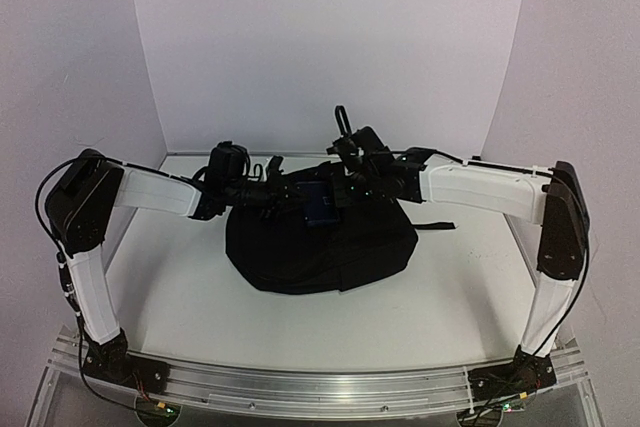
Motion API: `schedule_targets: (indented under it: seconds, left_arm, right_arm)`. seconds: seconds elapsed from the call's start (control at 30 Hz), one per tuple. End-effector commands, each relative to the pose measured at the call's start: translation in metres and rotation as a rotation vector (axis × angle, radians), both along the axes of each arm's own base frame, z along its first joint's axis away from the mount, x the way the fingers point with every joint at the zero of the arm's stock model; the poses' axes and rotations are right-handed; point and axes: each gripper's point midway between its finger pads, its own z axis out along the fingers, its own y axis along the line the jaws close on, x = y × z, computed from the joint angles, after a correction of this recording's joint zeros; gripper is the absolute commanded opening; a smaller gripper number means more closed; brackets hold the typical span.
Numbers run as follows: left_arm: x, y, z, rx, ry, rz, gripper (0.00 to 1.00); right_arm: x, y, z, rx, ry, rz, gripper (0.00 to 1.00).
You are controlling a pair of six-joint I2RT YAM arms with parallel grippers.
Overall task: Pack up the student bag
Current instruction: Place the personal item in the student bag.
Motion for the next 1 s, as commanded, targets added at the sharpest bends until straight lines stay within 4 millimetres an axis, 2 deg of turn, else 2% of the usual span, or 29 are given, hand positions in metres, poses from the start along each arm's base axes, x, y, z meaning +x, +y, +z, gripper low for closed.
schedule_targets:
  seconds: [0.0,0.17,0.37,0.53,0.7,0.77,0.97]
  left_arm:
    - [0.036,-0.007,0.007,-0.003,-0.05,0.1,0.0]
    - [0.051,0.004,-0.004,0.084,-0.066,0.198,0.0]
    - [0.051,0.023,-0.005,0.17,-0.082,0.277,0.0]
    - [0.054,0.027,-0.004,0.189,-0.092,0.315,0.0]
    - [0.064,0.021,-0.023,0.231,-0.079,0.339,0.0]
    - [0.067,0.013,-0.024,0.215,-0.075,0.325,0.0]
    - [0.063,-0.029,-0.015,0.149,-0.088,0.223,0.0]
  right_arm:
    - [-0.001,0.008,0.059,0.163,-0.094,0.009,0.0]
    - [-0.007,0.012,0.059,0.188,-0.09,0.017,0.0]
    - [-0.009,0.008,0.058,0.188,-0.095,0.002,0.0]
    - [-0.013,0.009,0.059,0.191,-0.101,0.017,0.0]
    - [-0.025,0.023,0.058,0.206,-0.101,0.061,0.0]
    - [-0.027,0.027,0.055,0.209,-0.098,0.066,0.0]
    - [-0.028,0.031,0.043,0.226,-0.075,0.063,0.0]
